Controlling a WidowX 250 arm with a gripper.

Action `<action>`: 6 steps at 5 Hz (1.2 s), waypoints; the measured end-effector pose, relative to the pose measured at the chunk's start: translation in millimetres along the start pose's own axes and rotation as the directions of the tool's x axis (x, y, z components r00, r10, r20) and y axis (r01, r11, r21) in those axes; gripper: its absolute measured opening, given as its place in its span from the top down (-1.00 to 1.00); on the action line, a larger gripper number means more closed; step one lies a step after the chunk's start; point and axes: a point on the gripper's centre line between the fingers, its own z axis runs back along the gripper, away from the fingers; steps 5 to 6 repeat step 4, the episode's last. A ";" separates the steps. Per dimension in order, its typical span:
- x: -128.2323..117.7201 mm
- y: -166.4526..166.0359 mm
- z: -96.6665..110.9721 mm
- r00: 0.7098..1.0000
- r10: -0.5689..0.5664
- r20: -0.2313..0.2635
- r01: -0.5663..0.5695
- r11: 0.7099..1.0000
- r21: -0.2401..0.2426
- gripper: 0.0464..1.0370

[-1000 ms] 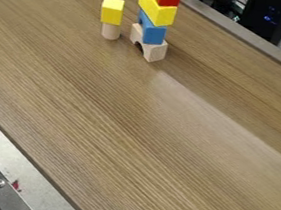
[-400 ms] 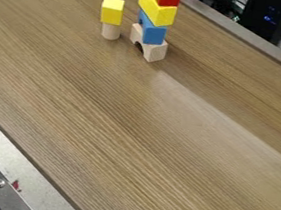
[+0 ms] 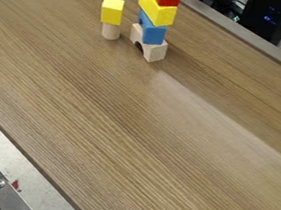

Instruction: Pick up the cup with the ball in it.

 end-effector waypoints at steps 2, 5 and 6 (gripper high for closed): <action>1.1 0.4 0.0 1.000 0.000 0.007 0.000 1.000 0.002 -0.74; 2.3 2.5 0.0 1.000 0.000 0.014 0.000 1.000 0.016 -0.82; 2.3 2.5 0.0 1.000 0.000 0.014 0.000 1.000 0.016 -0.82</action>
